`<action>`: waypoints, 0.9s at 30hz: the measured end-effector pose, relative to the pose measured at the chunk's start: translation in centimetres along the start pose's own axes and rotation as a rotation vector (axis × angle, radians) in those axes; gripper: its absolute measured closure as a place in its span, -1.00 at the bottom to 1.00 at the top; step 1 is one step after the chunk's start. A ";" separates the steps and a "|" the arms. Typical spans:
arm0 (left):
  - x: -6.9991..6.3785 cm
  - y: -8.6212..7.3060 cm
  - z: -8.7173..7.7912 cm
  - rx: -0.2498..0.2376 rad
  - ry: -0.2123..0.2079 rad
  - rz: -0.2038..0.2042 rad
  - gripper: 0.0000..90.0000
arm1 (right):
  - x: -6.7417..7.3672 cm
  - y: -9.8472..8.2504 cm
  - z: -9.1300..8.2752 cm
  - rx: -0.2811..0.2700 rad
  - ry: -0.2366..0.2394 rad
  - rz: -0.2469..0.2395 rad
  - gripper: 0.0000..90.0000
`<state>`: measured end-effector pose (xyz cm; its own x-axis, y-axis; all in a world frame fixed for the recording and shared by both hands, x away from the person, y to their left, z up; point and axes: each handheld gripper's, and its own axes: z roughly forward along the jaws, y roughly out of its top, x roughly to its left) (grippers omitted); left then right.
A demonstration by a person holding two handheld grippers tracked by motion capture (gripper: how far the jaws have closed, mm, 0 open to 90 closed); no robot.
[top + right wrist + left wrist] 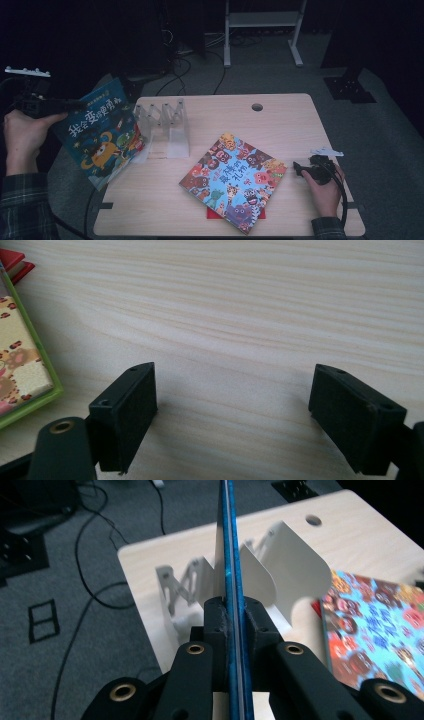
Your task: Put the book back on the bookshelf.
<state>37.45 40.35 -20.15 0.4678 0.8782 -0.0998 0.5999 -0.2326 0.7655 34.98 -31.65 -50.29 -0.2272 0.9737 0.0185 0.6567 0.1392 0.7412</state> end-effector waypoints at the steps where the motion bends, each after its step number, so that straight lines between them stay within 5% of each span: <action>1: 0.1 0.0 0.3 -0.011 0.006 -0.001 0.83 | 0.0 0.0 0.0 0.000 0.000 0.000 -0.59; 14: 1.2 0.2 3.9 -0.060 0.046 -0.013 0.83 | 0.0 0.0 0.0 0.000 0.000 0.000 -0.59; 27: 2.0 -0.9 4.2 -0.056 0.036 -0.009 0.82 | 0.0 0.0 0.0 0.000 0.000 -0.002 -0.59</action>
<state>40.53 40.55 -23.69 0.4383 0.8949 -0.0845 0.5663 -0.2019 0.7991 34.97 -31.65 -50.29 -0.2286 0.9734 0.0173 0.6563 0.1409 0.7412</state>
